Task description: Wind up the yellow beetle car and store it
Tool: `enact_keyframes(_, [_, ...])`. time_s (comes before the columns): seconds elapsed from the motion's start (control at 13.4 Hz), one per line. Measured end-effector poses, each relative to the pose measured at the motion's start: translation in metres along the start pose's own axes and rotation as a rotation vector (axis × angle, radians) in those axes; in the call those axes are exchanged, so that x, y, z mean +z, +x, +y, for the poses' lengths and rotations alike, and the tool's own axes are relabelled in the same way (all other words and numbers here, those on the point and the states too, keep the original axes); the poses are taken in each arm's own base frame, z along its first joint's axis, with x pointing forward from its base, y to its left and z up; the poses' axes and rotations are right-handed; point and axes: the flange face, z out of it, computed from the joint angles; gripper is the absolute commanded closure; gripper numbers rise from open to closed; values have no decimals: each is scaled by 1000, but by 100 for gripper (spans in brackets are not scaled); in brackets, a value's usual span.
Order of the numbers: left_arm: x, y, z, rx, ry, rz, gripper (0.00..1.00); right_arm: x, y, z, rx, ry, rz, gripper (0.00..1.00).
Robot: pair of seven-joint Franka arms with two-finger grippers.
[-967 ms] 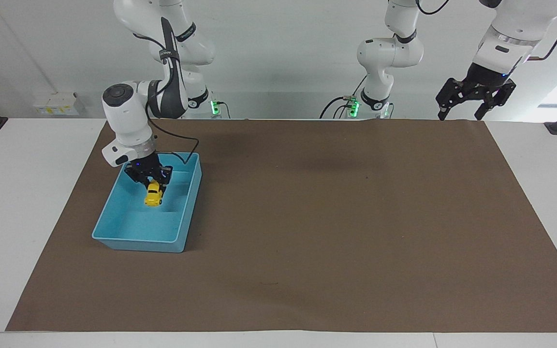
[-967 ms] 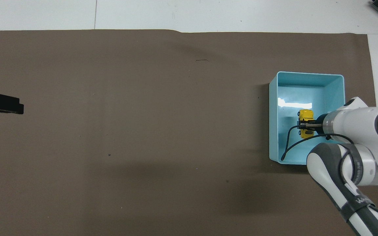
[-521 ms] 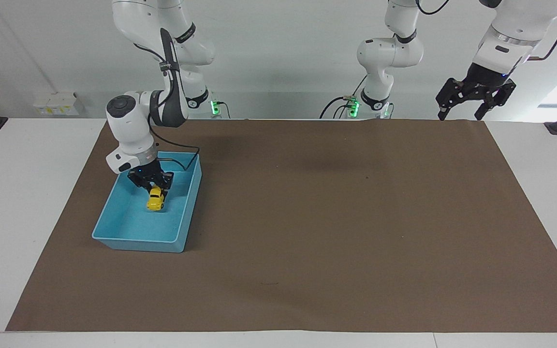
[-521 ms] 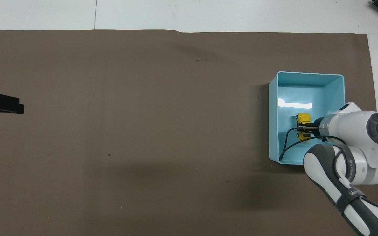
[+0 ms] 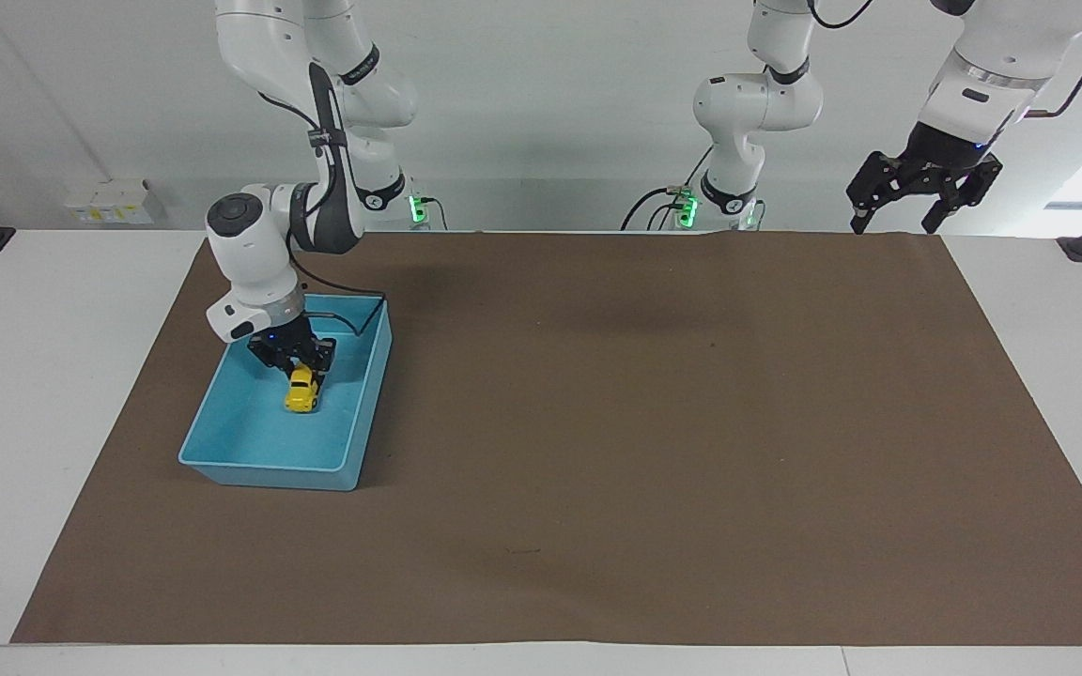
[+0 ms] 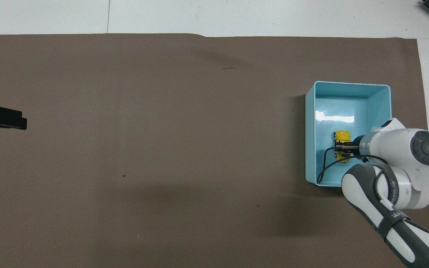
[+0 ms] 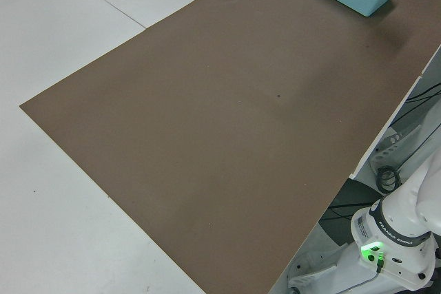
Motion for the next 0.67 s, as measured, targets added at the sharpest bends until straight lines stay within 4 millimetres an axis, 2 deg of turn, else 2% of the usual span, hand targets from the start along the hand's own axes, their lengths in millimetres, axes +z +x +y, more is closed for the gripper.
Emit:
enact_keyframes(0.22, [0, 0, 0, 0, 0, 0, 0, -2, 7, -3, -9, 2, 9, 0])
enact_keyframes(0.37, [0, 0, 0, 0, 0, 0, 0, -16, 19, -8, -19, 1, -7, 0])
enact_keyframes(0.52, [0, 0, 0, 0, 0, 0, 0, -50, 41, -12, -25, -5, -46, 0])
enact_keyframes(0.67, [0, 0, 0, 0, 0, 0, 0, -91, 61, -11, -17, -8, -75, 0])
